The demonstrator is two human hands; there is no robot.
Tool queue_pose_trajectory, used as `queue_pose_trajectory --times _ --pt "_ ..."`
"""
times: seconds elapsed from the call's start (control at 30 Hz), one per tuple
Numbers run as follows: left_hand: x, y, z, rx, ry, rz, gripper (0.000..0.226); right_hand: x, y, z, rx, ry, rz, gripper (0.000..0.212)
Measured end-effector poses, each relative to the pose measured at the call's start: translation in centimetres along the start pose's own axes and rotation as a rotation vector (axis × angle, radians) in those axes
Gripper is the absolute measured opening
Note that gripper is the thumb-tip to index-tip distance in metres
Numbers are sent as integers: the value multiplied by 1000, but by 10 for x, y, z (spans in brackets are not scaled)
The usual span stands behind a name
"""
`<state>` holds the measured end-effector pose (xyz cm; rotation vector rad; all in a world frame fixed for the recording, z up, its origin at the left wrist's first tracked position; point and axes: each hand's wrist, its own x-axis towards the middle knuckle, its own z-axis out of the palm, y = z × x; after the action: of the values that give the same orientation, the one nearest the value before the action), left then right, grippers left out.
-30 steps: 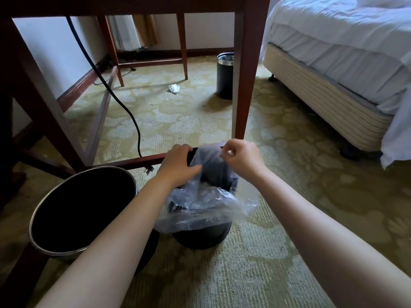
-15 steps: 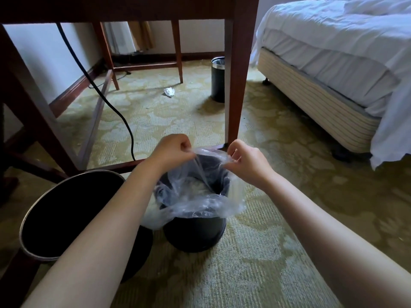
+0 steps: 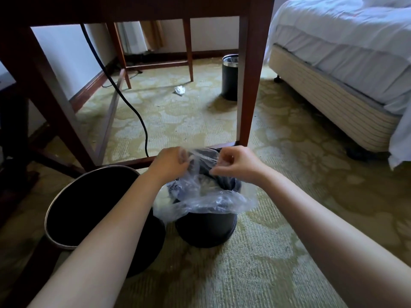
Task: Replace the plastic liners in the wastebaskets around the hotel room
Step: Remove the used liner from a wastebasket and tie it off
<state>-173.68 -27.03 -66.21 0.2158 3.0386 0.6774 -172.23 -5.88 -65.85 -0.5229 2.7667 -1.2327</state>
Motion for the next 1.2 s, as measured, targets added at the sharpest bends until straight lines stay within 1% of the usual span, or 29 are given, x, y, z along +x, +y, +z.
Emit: queue_pose_trajectory --times 0.03,0.1,0.13,0.2,0.23,0.27,0.3,0.33,0.4,0.47,0.5,0.53,0.6,0.63,0.67,0.7,0.73,0.8,0.87,0.93,1.1,1.2 --pt "1 -1 0 50 50 -14 15 -3 -1 2 -29 -74 4 38" --pt "4 -2 -4 79 180 -20 28 -7 -2 11 -146 -190 -3 43" --pt "6 -2 -6 59 240 -6 33 -10 -2 18 -240 -251 -9 47" --pt "8 -1 -8 -44 293 13 31 -14 -1 35 -509 -353 -30 67" --pt "8 0 -7 -121 290 5 26 -15 1 43 -611 -381 -43 67" --pt "8 1 -6 -197 271 -13 23 -14 1 48 -660 -376 -61 52" --pt "7 1 -4 -258 243 -30 21 -13 2 49 -668 -354 -66 32" --pt "7 0 -2 -295 218 -43 21 -11 4 47 -650 -327 -52 28" --pt "5 -5 2 -283 221 -68 23 -7 7 36 -569 -284 -3 39" --pt "4 -11 3 -238 260 -105 25 -5 12 21 -463 -204 12 40" --pt "4 -14 3 -245 249 -113 27 -6 14 14 -430 -167 14 40" --pt "3 -16 3 -266 203 -116 29 -6 17 7 -414 -142 10 41" --pt "0 -19 4 -254 36 -119 29 -8 24 -2 -401 -156 3 44" --pt "-1 -21 6 -192 -35 -114 26 -10 27 -4 -383 -187 14 45" --pt "0 -23 8 -112 -70 -112 22 -12 27 -6 -341 -226 41 45" --pt "1 -23 9 -51 -75 -113 23 -13 28 -6 -276 -256 78 45" --pt "2 -22 9 -24 -56 -116 29 -13 27 -5 -192 -259 107 46" --pt "3 -18 7 -59 31 -109 36 -9 24 -3 -51 -168 130 51" --pt "5 -11 1 -146 151 -86 38 -4 20 -1 -8 -13 106 44" --pt "6 -1 -7 -224 231 -51 37 0 18 1 -10 119 75 35" --pt "5 29 -20 -315 337 41 33 4 15 4 109 361 19 37" --pt "4 41 -23 -373 345 87 32 6 9 1 227 402 13 36"
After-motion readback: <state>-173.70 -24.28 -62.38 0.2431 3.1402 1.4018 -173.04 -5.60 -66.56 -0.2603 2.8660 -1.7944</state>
